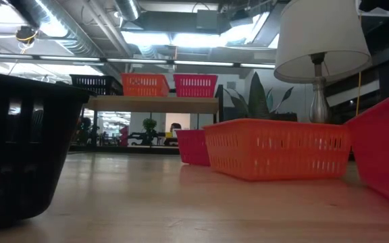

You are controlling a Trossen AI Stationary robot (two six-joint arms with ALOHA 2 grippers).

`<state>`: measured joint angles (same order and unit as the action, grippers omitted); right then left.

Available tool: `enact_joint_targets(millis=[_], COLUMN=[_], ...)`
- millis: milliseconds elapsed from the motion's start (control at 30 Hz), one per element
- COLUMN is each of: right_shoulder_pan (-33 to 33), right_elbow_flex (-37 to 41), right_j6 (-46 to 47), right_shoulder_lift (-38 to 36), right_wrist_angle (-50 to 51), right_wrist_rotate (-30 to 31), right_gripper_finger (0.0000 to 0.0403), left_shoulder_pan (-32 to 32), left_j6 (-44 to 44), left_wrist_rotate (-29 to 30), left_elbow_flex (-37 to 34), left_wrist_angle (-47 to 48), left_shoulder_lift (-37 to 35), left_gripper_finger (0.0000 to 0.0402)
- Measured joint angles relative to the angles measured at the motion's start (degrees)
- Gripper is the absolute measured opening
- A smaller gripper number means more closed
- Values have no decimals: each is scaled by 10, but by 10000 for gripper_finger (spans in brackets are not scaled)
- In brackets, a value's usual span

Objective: Stack baskets on shelf by color
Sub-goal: Stack the left black bin on top of the other black bin on the shelf

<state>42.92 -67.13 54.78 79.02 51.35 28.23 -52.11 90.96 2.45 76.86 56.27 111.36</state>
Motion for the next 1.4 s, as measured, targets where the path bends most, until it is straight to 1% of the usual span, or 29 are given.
enact_joint_targets(millis=[100,167,233,333,367,467,567,667,767,867,1000,1033,1267,1400], right_shoulder_pan=[0,0,0,0,0,0,0,0,0,0,0,0,0,0], right_elbow_flex=[0,0,0,0,0,0,0,0,0,0,0,0,0,0], right_j6=[0,0,0,0,0,0,-4,-16,-21,-26,-26,-26,-26,-26], right_shoulder_lift=[0,0,0,0,0,0,0,0,0,0,0,0,0,0], right_wrist_angle=[0,0,0,0,0,0,0,0,0,0,-1,-1,-3,-3], right_wrist_rotate=[0,0,1,1,1,1,2,2,6,7,7,7,7,7], right_gripper_finger=[45,45,45,45,45,45,45,45,45,45,45,45,45,45], left_shoulder_pan=[-7,-10,-13,-15,-16,-22,-22,-22,-22,-23,-22,-22,-12,11], left_j6=[4,5,5,22,36,58,52,49,45,45,45,44,-44,-113], left_wrist_rotate=[0,-6,-6,-5,-6,-28,-65,-68,-59,-31,43,59,189,237], left_elbow_flex=[0,0,0,0,0,7,31,77,137,204,278,293,340,345], left_wrist_angle=[1,0,1,15,28,69,93,127,183,251,330,338,337,337], left_shoulder_lift=[11,17,18,17,17,17,17,17,17,17,17,17,11,11], left_gripper_finger=[122,111,84,21,12,3,1,1,0,0,0,0,0,0])
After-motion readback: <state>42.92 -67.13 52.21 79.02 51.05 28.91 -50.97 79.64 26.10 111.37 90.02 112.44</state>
